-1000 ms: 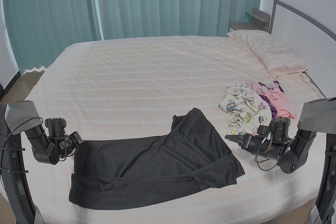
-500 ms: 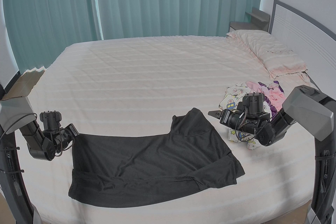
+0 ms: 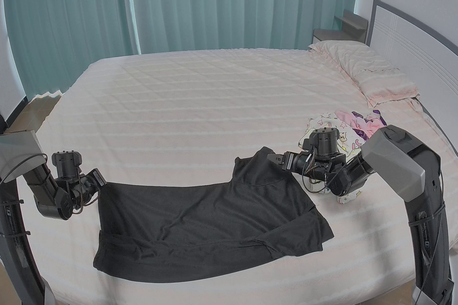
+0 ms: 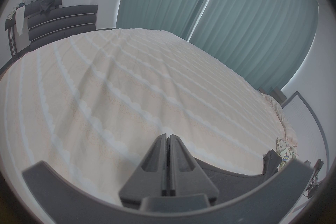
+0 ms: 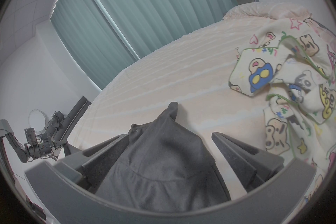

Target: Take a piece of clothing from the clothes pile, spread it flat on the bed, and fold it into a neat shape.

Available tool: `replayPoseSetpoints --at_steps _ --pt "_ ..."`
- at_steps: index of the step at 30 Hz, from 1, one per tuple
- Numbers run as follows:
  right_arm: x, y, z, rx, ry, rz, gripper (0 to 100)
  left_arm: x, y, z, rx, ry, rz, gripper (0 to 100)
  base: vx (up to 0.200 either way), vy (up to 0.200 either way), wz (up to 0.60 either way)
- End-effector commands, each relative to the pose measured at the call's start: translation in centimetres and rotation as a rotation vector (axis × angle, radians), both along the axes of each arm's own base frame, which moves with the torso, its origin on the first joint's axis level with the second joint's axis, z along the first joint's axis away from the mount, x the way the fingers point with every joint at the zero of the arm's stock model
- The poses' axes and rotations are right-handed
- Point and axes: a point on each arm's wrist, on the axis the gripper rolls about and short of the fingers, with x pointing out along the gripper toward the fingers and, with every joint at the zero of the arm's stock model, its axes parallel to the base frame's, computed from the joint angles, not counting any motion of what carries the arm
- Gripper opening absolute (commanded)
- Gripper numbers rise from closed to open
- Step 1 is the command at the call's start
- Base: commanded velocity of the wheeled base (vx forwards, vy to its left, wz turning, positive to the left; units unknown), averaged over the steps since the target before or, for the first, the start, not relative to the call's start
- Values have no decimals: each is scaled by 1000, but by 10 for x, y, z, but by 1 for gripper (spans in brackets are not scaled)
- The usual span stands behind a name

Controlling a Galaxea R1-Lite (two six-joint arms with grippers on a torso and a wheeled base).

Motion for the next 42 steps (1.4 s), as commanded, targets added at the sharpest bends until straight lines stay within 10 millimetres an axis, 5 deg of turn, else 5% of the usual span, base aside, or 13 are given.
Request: replayPoseSetpoints --at_steps 1,13,14,21,34,42 --pt "11 11 -22 -20 -4 13 100 -1 0 2 0 -2 -1 0 0 0 0" --pt "30 17 -38 -44 -13 -14 100 -1 0 1 -2 1 -2 0 0 0 0" --pt "30 17 -38 -45 -15 -17 0 -1 0 1 -2 1 -2 0 0 0 0" --pt "32 15 -29 -44 -41 -55 0 -1 -1 0 1 3 -2 0 0 0 0" --pt "24 7 16 -3 -141 -82 0 -10 -1 15 7 -20 9 0 0 0 0" --pt "17 6 17 -11 -128 -77 0 -11 2 17 11 -25 20 0 0 0 0"
